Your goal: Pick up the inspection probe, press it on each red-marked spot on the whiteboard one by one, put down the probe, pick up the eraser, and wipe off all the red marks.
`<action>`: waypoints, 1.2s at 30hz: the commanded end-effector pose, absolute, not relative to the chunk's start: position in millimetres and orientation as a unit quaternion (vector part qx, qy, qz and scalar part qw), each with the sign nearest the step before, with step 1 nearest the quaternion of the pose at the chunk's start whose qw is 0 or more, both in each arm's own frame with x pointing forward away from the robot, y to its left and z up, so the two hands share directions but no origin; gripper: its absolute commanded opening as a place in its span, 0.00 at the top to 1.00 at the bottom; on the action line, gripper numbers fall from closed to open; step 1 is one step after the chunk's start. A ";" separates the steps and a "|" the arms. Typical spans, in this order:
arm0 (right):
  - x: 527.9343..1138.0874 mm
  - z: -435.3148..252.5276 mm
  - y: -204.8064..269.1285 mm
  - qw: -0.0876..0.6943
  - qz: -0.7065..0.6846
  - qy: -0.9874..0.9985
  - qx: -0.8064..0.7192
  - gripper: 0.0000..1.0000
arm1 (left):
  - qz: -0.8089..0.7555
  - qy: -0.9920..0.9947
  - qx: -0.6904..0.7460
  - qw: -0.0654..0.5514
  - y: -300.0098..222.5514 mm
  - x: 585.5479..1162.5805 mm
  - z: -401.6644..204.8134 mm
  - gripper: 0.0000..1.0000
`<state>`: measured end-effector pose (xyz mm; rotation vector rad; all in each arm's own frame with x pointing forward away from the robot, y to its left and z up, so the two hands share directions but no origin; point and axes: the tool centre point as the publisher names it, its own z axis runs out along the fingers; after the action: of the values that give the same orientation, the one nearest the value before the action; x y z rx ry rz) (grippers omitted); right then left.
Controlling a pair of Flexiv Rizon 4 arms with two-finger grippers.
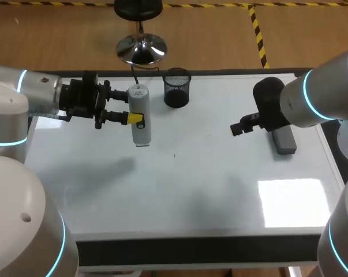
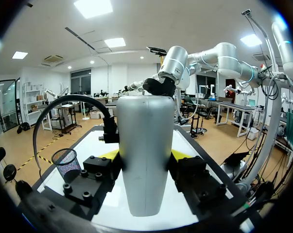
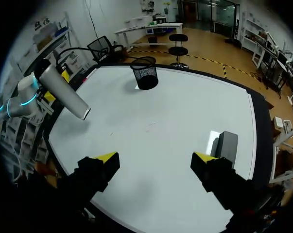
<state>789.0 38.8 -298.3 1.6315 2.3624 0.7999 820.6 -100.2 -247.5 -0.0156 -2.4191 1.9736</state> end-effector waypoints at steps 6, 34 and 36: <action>789.0 -298.5 37.9 0.080 0.268 0.790 0.545 0.00 | 0.632 -0.775 0.001 0.005 -100.5 820.6 -247.3 1.00; 789.0 -298.5 37.9 0.080 0.268 0.790 0.545 0.00 | 0.649 -0.760 0.021 -0.024 -83.8 867.4 -209.5 1.00; 789.0 -298.5 37.9 0.080 0.268 0.790 0.545 0.00 | 0.649 -0.760 0.021 -0.025 -82.4 873.7 -206.2 1.00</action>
<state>789.5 38.9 -298.2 1.6316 2.3643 0.7992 865.7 -83.1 -210.4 0.0792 -2.4310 2.0819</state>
